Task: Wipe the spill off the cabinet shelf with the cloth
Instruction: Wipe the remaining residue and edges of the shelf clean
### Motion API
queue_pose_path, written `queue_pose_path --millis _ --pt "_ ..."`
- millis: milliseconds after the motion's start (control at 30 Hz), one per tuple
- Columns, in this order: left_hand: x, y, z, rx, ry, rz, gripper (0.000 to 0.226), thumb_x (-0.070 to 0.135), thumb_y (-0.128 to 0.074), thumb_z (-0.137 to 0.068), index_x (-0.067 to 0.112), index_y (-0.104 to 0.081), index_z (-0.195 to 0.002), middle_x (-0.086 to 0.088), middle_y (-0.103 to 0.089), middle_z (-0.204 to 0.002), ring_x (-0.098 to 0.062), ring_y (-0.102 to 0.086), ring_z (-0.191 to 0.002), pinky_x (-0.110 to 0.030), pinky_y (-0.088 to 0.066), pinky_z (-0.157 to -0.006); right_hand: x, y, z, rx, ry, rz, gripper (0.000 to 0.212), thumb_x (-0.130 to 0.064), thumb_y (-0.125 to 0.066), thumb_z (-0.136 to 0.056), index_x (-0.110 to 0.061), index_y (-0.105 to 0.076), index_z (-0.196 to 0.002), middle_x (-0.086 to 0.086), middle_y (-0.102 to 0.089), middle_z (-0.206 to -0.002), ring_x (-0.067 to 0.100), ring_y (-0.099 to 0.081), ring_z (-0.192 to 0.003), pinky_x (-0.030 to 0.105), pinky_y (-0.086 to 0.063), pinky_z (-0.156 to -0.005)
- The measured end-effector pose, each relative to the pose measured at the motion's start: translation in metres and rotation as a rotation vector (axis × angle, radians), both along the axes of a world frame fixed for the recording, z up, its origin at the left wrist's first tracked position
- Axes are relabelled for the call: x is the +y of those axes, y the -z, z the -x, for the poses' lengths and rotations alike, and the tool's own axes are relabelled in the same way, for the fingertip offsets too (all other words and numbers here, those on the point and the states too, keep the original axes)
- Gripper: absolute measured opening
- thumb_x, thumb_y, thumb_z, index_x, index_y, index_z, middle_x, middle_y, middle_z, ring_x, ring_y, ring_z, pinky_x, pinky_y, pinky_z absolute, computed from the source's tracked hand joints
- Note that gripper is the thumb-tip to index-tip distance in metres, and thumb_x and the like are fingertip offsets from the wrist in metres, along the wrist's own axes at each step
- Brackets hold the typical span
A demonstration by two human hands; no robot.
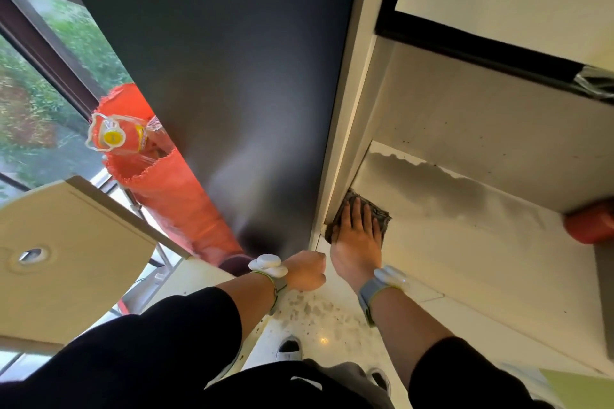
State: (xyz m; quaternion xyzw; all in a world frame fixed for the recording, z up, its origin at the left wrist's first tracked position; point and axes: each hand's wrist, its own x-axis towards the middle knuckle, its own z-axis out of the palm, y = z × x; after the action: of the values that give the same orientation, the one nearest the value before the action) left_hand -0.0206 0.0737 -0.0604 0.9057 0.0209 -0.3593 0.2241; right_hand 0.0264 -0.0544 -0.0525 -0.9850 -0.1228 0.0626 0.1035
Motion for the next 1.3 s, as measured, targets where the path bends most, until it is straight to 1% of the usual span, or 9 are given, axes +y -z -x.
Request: queue_pose_path --millis 133,233,333,533,733,900,1033,1200,1300 --pt "-0.008 -0.002 -0.008 0.049 0.065 -0.002 0.028 0.014 -0.052 -0.093 0.002 -0.066 -0.114 -0.016 -0.069 -0.112 -0.033 -0.07 -0.101 -0.045 -0.06 -0.091 -0.005 -0.003 -0.034 0.031 -0.023 0.028 0.066 -0.037 -0.024 -0.104 -0.017 -0.004 -0.164 0.003 0.003 -0.172 0.025 0.006 -0.158 0.044 -0.001 -0.128" --pt "-0.013 -0.012 -0.013 0.05 0.092 -0.049 0.03 0.013 -0.052 -0.098 0.001 -0.06 -0.124 -0.016 -0.065 -0.119 -0.033 -0.067 -0.105 -0.042 -0.058 -0.094 -0.01 -0.003 -0.052 0.056 -0.054 0.045 0.067 -0.042 -0.02 -0.105 -0.017 0.0 -0.164 0.003 0.007 -0.172 0.025 0.008 -0.158 0.045 0.001 -0.128" --pt "-0.017 -0.018 -0.019 -0.033 0.081 -0.051 0.036 0.021 -0.051 -0.098 0.005 -0.052 -0.13 -0.015 -0.062 -0.122 -0.033 -0.065 -0.107 -0.045 -0.057 -0.093 -0.014 0.001 -0.053 0.026 -0.06 0.042 0.067 -0.043 -0.018 -0.105 -0.017 -0.002 -0.164 0.003 0.005 -0.172 0.024 0.006 -0.158 0.045 -0.001 -0.128" --pt "-0.015 -0.015 -0.022 -0.056 0.129 -0.079 0.044 0.024 -0.049 -0.099 0.005 -0.048 -0.139 -0.015 -0.058 -0.134 -0.034 -0.06 -0.119 -0.046 -0.053 -0.1 -0.019 0.002 -0.023 -0.015 -0.043 0.043 0.066 -0.045 -0.015 -0.102 -0.023 -0.006 -0.164 0.003 0.001 -0.172 0.024 0.003 -0.159 0.046 -0.004 -0.128" --pt "-0.008 -0.011 -0.017 -0.064 0.196 -0.137 0.03 0.02 -0.047 -0.099 0.0 -0.061 -0.117 -0.017 -0.066 -0.118 -0.034 -0.065 -0.103 -0.042 -0.056 -0.093 -0.023 0.003 0.029 -0.08 -0.098 0.055 0.065 -0.042 -0.023 -0.102 -0.021 -0.019 -0.163 0.007 -0.015 -0.171 0.029 -0.011 -0.158 0.049 -0.014 -0.126" --pt "0.001 -0.003 0.001 -0.011 0.153 -0.212 0.03 0.022 -0.053 -0.099 0.006 -0.066 -0.121 -0.012 -0.067 -0.119 -0.032 -0.064 -0.112 -0.039 -0.05 -0.092 -0.037 0.008 0.044 -0.105 -0.202 0.051 0.057 -0.036 -0.027 -0.104 -0.026 -0.03 -0.16 0.003 -0.021 -0.17 0.027 -0.012 -0.158 0.046 -0.01 -0.128" --pt "0.011 -0.006 -0.002 0.095 0.218 -0.156 0.032 0.019 -0.05 -0.098 -0.002 -0.07 -0.111 -0.016 -0.072 -0.105 -0.032 -0.07 -0.097 -0.043 -0.058 -0.095 -0.043 0.008 0.048 -0.101 -0.253 0.023 0.054 -0.037 -0.027 -0.105 -0.03 -0.032 -0.159 0.003 -0.022 -0.169 0.028 -0.01 -0.158 0.046 -0.007 -0.128" --pt "0.011 -0.005 -0.003 0.101 0.243 -0.181 0.037 0.025 -0.043 -0.098 0.001 -0.069 -0.11 -0.014 -0.072 -0.105 -0.031 -0.068 -0.097 -0.042 -0.056 -0.094 -0.033 0.005 0.055 -0.103 -0.278 -0.004 0.053 -0.039 -0.029 -0.105 -0.031 -0.037 -0.157 0.006 -0.028 -0.167 0.032 -0.016 -0.156 0.05 -0.013 -0.127" --pt "0.012 0.003 -0.006 0.172 0.249 -0.156 0.042 0.031 -0.038 -0.087 0.005 -0.067 -0.101 -0.013 -0.073 -0.094 -0.028 -0.071 -0.083 -0.043 -0.061 -0.085 -0.031 0.005 0.052 -0.091 -0.277 0.021 0.053 -0.037 -0.028 -0.105 -0.03 -0.035 -0.158 0.004 -0.025 -0.168 0.029 -0.015 -0.157 0.047 -0.013 -0.128"
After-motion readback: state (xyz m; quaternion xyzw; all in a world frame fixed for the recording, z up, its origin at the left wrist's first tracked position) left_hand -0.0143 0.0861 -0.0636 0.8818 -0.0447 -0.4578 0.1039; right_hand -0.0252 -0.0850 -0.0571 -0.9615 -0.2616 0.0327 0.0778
